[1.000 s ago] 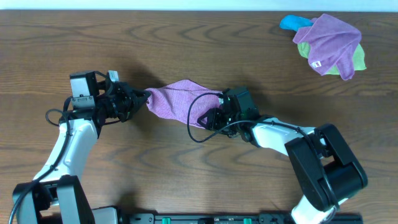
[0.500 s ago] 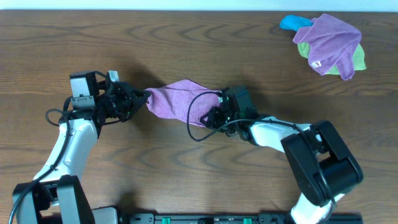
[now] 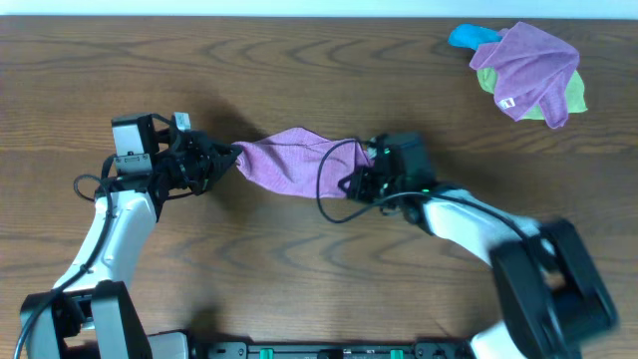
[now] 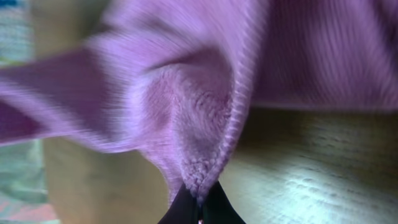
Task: Fold the cloth
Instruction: 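Lift the towel with both grippers and stretch it toward the far side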
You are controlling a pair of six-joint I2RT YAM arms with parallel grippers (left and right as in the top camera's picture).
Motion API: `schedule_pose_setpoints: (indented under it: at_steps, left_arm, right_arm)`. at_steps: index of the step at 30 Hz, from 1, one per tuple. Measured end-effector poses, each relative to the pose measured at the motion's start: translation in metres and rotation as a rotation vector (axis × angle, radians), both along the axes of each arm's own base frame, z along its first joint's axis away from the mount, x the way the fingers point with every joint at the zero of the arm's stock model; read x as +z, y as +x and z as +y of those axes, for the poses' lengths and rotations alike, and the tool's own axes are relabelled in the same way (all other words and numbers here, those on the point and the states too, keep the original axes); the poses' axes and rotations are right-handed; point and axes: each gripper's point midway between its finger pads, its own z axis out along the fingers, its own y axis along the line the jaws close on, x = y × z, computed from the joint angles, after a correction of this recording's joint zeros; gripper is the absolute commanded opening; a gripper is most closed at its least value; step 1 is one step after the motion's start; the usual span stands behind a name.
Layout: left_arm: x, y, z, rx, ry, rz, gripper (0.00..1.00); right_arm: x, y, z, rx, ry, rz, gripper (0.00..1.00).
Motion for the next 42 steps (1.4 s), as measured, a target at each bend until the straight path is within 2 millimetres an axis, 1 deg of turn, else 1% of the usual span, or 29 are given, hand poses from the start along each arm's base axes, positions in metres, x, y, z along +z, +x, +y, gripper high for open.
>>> schedule_pose_setpoints:
  at_steps: [2,6,8,10,12,16,19,22,24,27,29,31,33,36,38,40,42]
  left_arm:
    - [0.004,0.002,-0.001,-0.005,-0.006,-0.021,0.06]
    - [0.019,0.014,-0.002,-0.005,-0.033,-0.099,0.06]
    - [0.029,0.021,-0.002,0.003,-0.049,-0.136,0.06]
    - [0.039,0.028,-0.003,0.012,-0.064,-0.177,0.06]
    - [0.048,0.034,-0.003,0.024,-0.078,-0.211,0.06]
    - [0.055,0.04,-0.011,0.043,-0.089,-0.231,0.06]
    - [0.062,0.047,-0.018,0.059,-0.089,-0.259,0.06]
    - [0.067,0.054,-0.024,0.077,-0.095,-0.283,0.06]
    - [0.064,0.063,-0.025,0.094,-0.099,-0.279,0.05]
    - [0.065,0.083,-0.026,0.11,-0.103,-0.274,0.06]
    - [0.071,0.098,-0.025,0.114,-0.108,-0.288,0.06]
    - [0.083,0.114,-0.025,0.114,-0.111,-0.317,0.06]
    - [0.096,0.127,-0.025,0.112,-0.113,-0.35,0.05]
    - [0.115,0.142,-0.026,0.099,-0.119,-0.393,0.06]
    - [0.122,0.145,-0.028,0.082,-0.123,-0.398,0.06]
    - [0.122,0.144,-0.03,0.064,-0.123,-0.38,0.06]
    - [0.114,0.139,-0.033,0.041,-0.114,-0.343,0.06]
  right_arm:
    - [0.04,0.005,-0.004,-0.007,0.03,-0.093,0.01]
    - [0.115,0.008,-0.014,-0.029,0.093,-0.285,0.01]
    - [0.139,0.008,-0.02,-0.044,0.109,-0.351,0.02]
    - [0.156,0.009,-0.026,-0.066,0.114,-0.397,0.02]
    - [0.162,0.013,-0.032,-0.088,0.111,-0.416,0.02]
    - [0.161,0.028,-0.043,-0.128,0.085,-0.424,0.01]
    - [0.162,0.047,-0.05,-0.15,0.065,-0.43,0.02]
    - [0.168,0.069,-0.053,-0.161,0.051,-0.449,0.02]
    - [0.173,0.084,-0.054,-0.165,0.043,-0.464,0.02]
    - [0.177,0.103,-0.055,-0.169,0.03,-0.475,0.01]
    - [0.179,0.114,-0.057,-0.175,0.026,-0.483,0.02]
    - [0.183,0.125,-0.06,-0.183,0.022,-0.493,0.02]
    - [0.188,0.135,-0.065,-0.195,0.017,-0.506,0.02]
    - [0.195,0.146,-0.075,-0.214,0.006,-0.513,0.01]
    - [0.201,0.149,-0.081,-0.221,-0.003,-0.516,0.02]
    - [0.205,0.15,-0.085,-0.221,-0.014,-0.512,0.01]
    - [0.201,0.146,-0.088,-0.212,-0.037,-0.477,0.02]
